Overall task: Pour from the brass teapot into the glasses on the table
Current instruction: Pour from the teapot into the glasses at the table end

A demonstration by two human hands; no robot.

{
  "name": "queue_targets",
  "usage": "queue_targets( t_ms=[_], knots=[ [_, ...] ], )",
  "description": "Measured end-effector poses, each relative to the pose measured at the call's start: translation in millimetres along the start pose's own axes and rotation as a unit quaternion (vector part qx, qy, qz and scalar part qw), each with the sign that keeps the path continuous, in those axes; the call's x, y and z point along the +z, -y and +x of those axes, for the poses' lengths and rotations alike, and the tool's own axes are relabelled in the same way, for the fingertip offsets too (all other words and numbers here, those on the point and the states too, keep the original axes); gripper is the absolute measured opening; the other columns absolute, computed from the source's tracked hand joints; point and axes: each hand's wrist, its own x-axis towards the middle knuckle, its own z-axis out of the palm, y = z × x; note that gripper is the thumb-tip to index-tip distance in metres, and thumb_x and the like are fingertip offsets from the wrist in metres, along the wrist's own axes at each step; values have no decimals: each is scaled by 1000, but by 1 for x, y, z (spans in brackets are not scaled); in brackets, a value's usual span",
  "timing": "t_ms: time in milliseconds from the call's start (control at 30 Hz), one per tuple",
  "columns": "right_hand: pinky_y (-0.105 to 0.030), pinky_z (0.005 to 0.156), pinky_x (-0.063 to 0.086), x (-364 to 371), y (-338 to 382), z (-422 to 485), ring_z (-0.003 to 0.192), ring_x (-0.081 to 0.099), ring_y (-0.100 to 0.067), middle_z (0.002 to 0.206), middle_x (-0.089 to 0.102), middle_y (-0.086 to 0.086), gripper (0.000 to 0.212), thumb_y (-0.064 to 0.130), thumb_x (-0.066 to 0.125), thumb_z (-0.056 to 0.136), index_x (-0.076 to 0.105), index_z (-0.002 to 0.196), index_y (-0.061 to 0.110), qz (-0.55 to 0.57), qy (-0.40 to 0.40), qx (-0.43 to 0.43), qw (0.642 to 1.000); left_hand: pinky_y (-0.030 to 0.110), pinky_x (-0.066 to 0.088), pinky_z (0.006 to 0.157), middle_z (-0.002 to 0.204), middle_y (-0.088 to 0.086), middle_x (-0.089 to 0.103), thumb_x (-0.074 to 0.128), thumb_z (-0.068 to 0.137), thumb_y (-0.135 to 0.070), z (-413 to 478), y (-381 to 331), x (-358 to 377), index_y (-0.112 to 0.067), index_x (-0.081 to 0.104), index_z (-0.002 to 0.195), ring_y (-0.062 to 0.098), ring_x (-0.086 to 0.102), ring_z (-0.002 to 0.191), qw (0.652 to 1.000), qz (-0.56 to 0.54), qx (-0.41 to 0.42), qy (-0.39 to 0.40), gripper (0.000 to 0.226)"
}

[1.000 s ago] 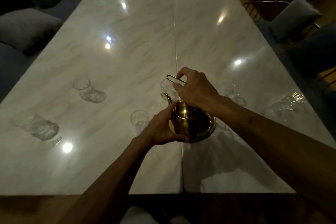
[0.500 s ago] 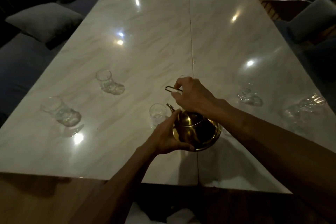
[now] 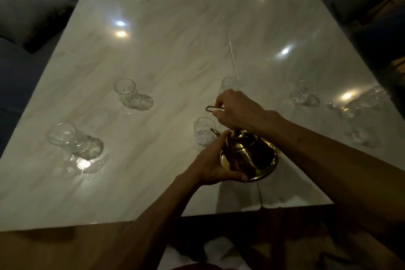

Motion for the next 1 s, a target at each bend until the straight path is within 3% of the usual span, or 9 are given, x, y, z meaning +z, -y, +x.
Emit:
queue_targets(
  t_ms=[133, 300, 467, 667, 800, 867, 1000],
  knots=[
    [-35, 75, 57, 3, 9, 4, 85, 67, -22, 103, 71, -12, 31, 26, 64, 91, 67, 115, 6, -15, 9, 4, 1000, 35, 40, 111, 146, -15, 45, 92, 59, -43, -3, 3, -10, -38, 24, 149, 5, 43, 134, 1000, -11, 18, 15, 114],
    [-32, 72, 55, 7, 16, 8, 84, 66, -20, 105, 70, -12, 33, 25, 65, 91, 66, 117, 6, -22, 5, 13, 1000, 12, 37, 101, 138, -23, 46, 92, 63, -34, -4, 6, -20, -46, 25, 143, -2, 44, 128, 999, -12, 39, 30, 104],
    [-34, 72, 57, 11, 23, 9, 78, 65, -19, 92, 70, -9, 26, 22, 65, 89, 69, 109, 6, -35, 7, 21, 999, 5, 35, 97, 130, -33, 43, 91, 65, -32, -7, 9, -26, -59, 21, 135, -12, 43, 121, 998, -11, 41, 50, 102],
    [-31, 64, 55, 13, 28, 9, 65, 61, -14, 90, 69, -9, 25, 21, 65, 90, 68, 108, 3, -42, 10, 32, 999, 11, 34, 99, 139, -25, 41, 91, 66, -34, -12, 11, -29, -54, 18, 139, -1, 41, 129, 997, -14, 38, 65, 105],
    [-33, 67, 57, 13, 31, 9, 70, 65, -18, 92, 70, -11, 28, 23, 64, 90, 68, 110, 3, -48, 14, 33, 998, 0, 34, 92, 128, -37, 41, 91, 66, -30, -13, 11, -31, -60, 18, 135, -21, 40, 118, 996, -13, 46, 70, 105],
    [-34, 66, 57, 12, 32, 8, 65, 63, -17, 89, 70, -11, 27, 22, 63, 90, 68, 109, 3, -49, 15, 36, 998, 0, 33, 93, 128, -39, 41, 91, 66, -29, -15, 9, -33, -57, 19, 137, -22, 39, 118, 996, -15, 50, 74, 105],
    [-38, 68, 58, 10, 34, 6, 67, 67, -22, 83, 70, -13, 24, 20, 63, 89, 71, 101, 1, -54, 14, 40, 998, 19, 39, 104, 140, -25, 44, 92, 65, -33, -17, 7, -34, -44, 24, 146, -4, 44, 128, 995, -26, 50, 79, 107]
  ],
)
